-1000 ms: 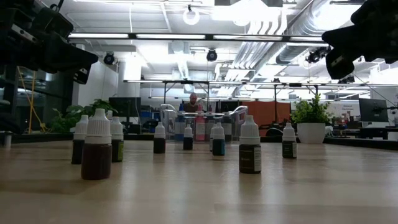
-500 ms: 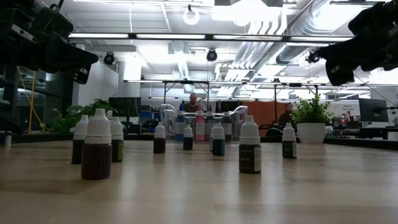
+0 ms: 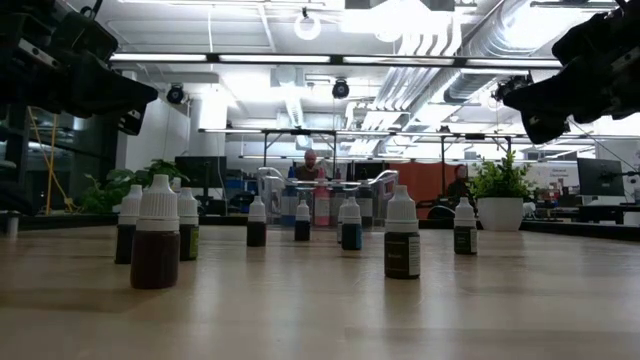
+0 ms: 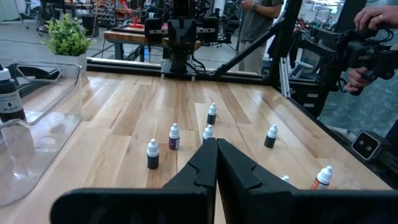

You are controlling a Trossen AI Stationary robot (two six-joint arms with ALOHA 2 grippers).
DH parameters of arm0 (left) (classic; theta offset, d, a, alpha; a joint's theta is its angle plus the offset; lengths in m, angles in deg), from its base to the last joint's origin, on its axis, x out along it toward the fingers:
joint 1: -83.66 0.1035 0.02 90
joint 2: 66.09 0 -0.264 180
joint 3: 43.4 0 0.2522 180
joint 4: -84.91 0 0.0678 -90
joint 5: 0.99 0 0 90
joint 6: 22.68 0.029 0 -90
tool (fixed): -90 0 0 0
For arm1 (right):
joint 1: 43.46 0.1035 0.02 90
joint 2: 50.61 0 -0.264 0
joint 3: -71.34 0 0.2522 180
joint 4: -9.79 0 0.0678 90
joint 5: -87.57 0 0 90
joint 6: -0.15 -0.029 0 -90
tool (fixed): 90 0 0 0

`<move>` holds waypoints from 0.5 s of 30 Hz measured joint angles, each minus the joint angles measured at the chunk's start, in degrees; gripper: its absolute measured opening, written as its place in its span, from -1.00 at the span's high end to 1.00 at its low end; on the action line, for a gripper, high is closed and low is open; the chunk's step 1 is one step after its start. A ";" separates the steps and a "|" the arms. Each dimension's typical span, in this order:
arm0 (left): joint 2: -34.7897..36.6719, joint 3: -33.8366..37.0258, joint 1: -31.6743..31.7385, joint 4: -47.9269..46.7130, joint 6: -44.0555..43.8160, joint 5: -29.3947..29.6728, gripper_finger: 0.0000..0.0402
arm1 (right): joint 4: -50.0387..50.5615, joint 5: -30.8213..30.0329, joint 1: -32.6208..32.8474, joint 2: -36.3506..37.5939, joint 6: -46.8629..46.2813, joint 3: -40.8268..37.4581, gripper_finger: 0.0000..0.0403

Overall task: Pick & Place food coloring
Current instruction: Put the left small black food coloring bottle into the transparent bin

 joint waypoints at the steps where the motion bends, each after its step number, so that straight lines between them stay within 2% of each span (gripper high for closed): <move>1: -0.02 0.02 0.00 0.00 0.00 0.00 0.99 | 0.00 -0.02 0.00 -0.02 0.00 0.00 1.00; 9: 0.00 0.02 0.01 0.00 0.00 0.00 0.99 | -0.15 1.13 0.00 -0.02 0.36 -0.02 1.00; 15: 0.00 0.02 0.00 0.00 0.00 -0.02 0.99 | -0.26 2.63 0.02 -0.02 5.07 -0.02 1.00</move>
